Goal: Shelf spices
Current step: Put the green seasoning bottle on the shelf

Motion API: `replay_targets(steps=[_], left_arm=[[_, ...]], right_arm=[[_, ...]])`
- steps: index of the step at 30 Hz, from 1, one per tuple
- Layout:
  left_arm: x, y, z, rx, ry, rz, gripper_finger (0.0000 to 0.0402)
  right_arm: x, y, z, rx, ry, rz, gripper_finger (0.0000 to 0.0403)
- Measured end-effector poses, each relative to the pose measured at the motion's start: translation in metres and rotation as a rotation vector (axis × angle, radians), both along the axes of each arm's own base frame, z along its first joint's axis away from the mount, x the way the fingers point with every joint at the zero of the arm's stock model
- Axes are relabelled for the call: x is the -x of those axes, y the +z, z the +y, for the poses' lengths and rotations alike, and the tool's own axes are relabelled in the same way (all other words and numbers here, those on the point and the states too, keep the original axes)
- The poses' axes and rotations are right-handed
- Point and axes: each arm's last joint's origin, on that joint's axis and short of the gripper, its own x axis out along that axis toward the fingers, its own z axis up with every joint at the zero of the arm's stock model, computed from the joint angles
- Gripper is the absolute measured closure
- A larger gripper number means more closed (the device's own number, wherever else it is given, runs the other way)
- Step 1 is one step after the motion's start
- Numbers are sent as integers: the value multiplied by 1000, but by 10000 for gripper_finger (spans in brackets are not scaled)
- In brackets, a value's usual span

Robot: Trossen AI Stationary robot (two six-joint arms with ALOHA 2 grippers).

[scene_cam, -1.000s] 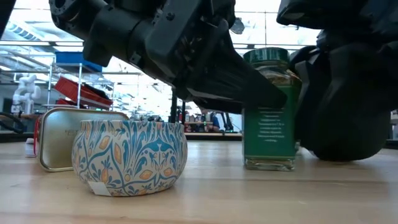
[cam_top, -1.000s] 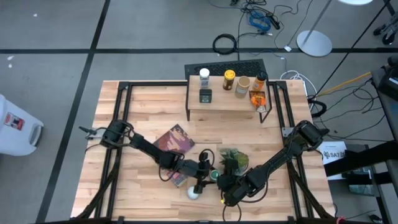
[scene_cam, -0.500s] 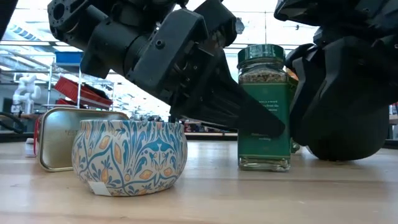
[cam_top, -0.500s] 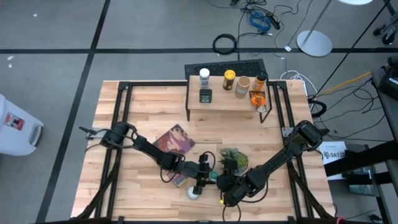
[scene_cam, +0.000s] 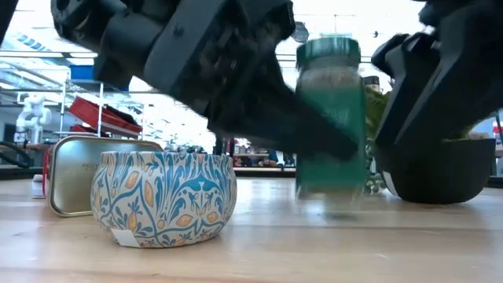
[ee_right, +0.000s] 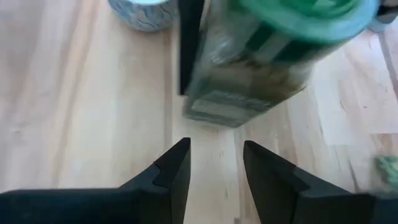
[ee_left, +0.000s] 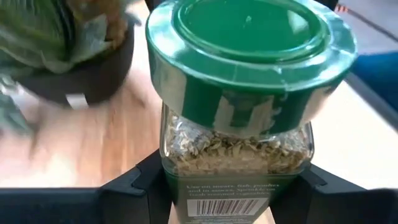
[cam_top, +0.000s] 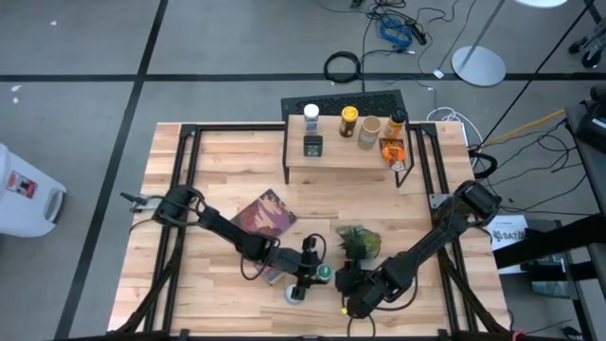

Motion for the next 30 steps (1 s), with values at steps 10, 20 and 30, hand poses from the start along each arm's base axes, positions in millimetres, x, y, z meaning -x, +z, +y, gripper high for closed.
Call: replay_targets(steps=[10,20,30], left_arm=[[13,59,8,-141,72,-58,203],[15,131,68,-256,390,-240,203],[-18,196,173,-224,541,-293,203]], right_arm=[[23,51,4,-77,32,-107,266],[43,83,-4,-94,47,-146,266],[57,83,2,-110,52,-108,266]])
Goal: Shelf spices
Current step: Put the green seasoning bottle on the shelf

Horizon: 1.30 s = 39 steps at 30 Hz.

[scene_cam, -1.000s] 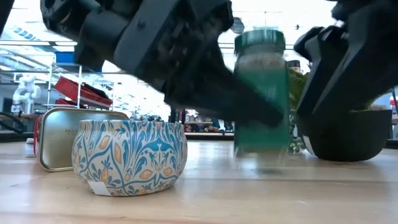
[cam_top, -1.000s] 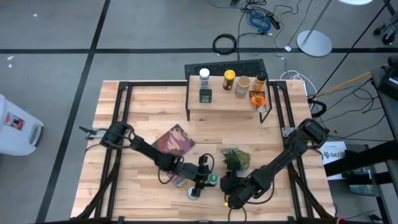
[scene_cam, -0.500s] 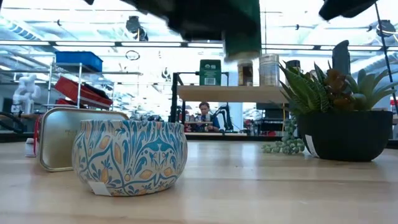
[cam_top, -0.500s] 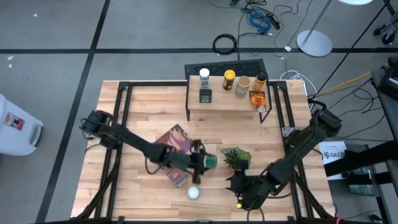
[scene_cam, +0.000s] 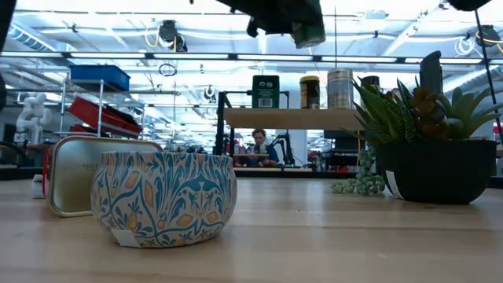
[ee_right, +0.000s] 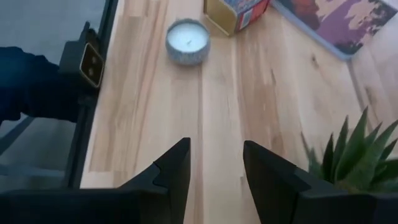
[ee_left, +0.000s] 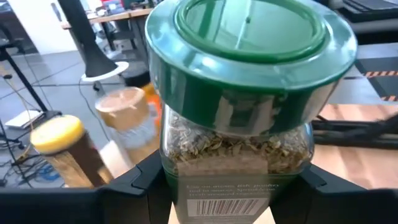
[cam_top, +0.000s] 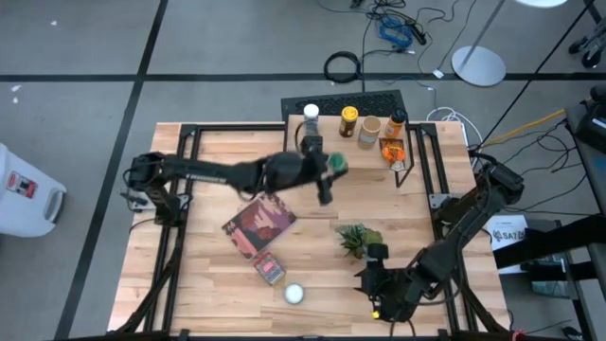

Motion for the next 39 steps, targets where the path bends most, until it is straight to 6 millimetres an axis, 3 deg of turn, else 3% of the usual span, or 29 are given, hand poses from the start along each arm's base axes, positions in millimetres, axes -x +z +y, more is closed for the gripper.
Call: replay_targets(steps=[5,11,16,30,39], left_arm=[[-19,10,37,34,21,62,203],[-51,-17,62,67,31,199,203],[-66,-24,73,109,69,204,203],[-62,-25,94,207,125,220,203],[-61,-26,94,215,113,233,203]], right_arm=[[10,-2,5,-12,-24,21,266],[14,-2,9,-18,-39,6,266],[17,-2,11,-33,-46,5,266],[23,-1,16,-36,-49,-10,266],[24,-2,16,-24,-48,1,266]])
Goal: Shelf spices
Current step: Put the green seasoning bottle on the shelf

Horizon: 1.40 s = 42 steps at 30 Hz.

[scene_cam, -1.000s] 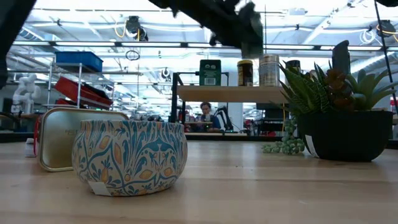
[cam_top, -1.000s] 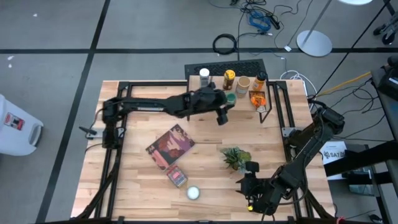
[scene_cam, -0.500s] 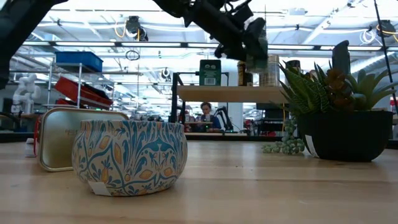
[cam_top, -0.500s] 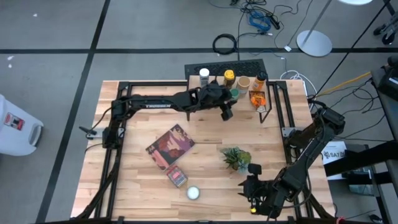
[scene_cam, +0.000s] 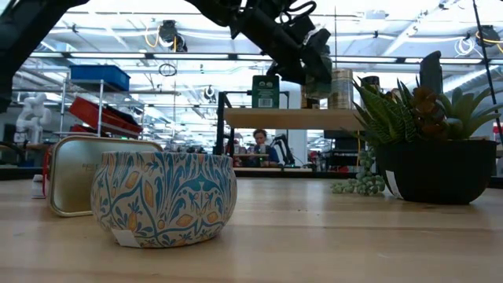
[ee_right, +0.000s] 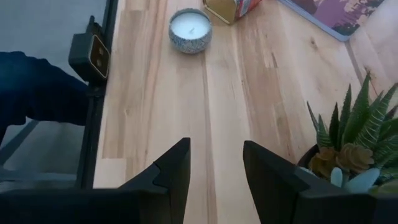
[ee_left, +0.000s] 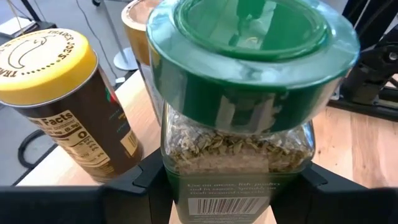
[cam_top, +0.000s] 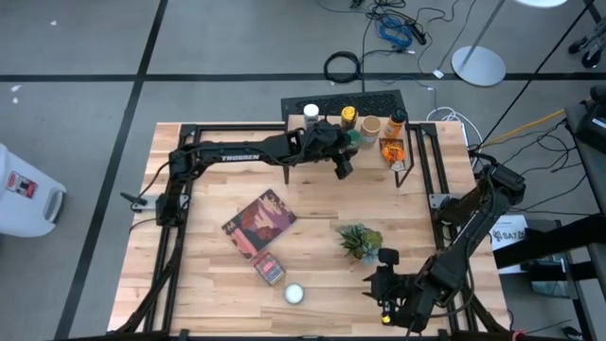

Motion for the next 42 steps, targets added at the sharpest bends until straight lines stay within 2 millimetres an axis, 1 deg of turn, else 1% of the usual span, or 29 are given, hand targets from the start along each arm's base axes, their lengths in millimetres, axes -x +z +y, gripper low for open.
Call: replay_targets(steps=[3,8,11,15,18,20,24,27,29,32,36,39,42], left_arm=[[0,0,-1,2,-9,5,203],[2,3,-10,30,-136,19,203],[5,5,-17,23,-208,61,203],[11,10,-25,-15,-263,105,203],[15,21,-27,-39,-273,84,203],[18,27,-27,-44,-272,71,203],[21,33,-28,-46,-327,56,203],[21,35,-33,-35,-401,42,203],[21,35,-36,-27,-458,43,203],[21,35,-40,-21,-546,24,203],[18,40,-45,-20,-621,-34,203],[19,44,-47,-14,-672,-74,203],[21,48,-48,-3,-681,-85,203]], right_arm=[[2,-2,-3,21,-22,23,266],[7,-2,-12,107,-76,21,266],[11,9,-20,172,-115,-55,266],[16,32,-37,284,-168,-209,265],[20,54,-55,366,-211,-307,256],[24,67,-73,394,-264,-340,240],[34,90,-114,418,-383,-367,192],[41,103,-134,433,-426,-386,158],[44,110,-143,443,-435,-395,143],[45,117,-149,456,-425,-405,127],[36,121,-145,441,-355,-417,120],[25,116,-143,453,-318,-446,120],[17,108,-150,440,-305,-459,119]])
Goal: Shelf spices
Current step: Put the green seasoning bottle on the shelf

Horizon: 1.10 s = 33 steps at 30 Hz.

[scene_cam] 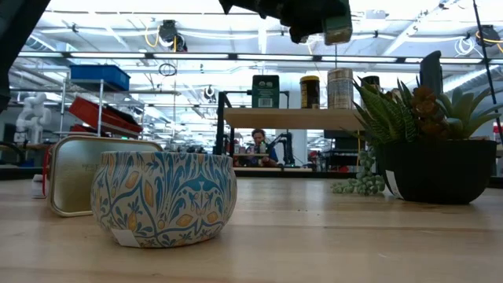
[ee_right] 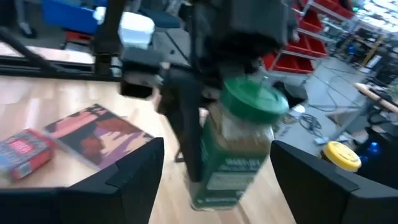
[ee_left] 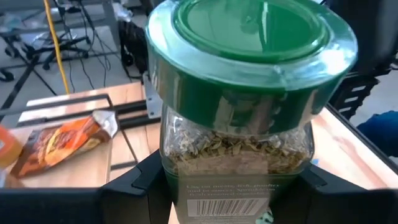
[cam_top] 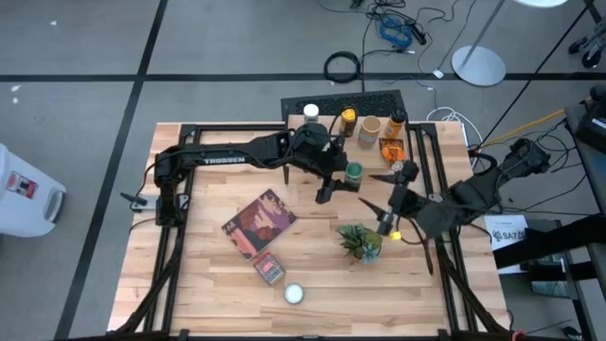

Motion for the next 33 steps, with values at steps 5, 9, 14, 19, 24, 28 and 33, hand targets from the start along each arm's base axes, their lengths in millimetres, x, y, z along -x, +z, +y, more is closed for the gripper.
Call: replay_targets(steps=[5,9,14,19,24,28,33], left_arm=[[5,9,-3,3,-5,-13,203],[9,15,-6,5,-16,-18,203],[11,11,-4,5,-6,21,203],[11,12,6,-70,125,10,203],[6,6,24,-60,244,-1,203],[-3,-14,35,-27,307,48,203],[-13,-31,42,-24,399,62,203]], right_arm=[[-1,-17,-16,7,-36,-53,119],[0,-21,-24,-19,44,-164,119],[3,-23,-34,0,105,-264,121],[0,-26,-47,16,68,-249,128],[0,-30,-51,3,41,-221,131],[0,-34,-52,-21,24,-191,131],[4,-43,-53,-55,-11,-130,131]])
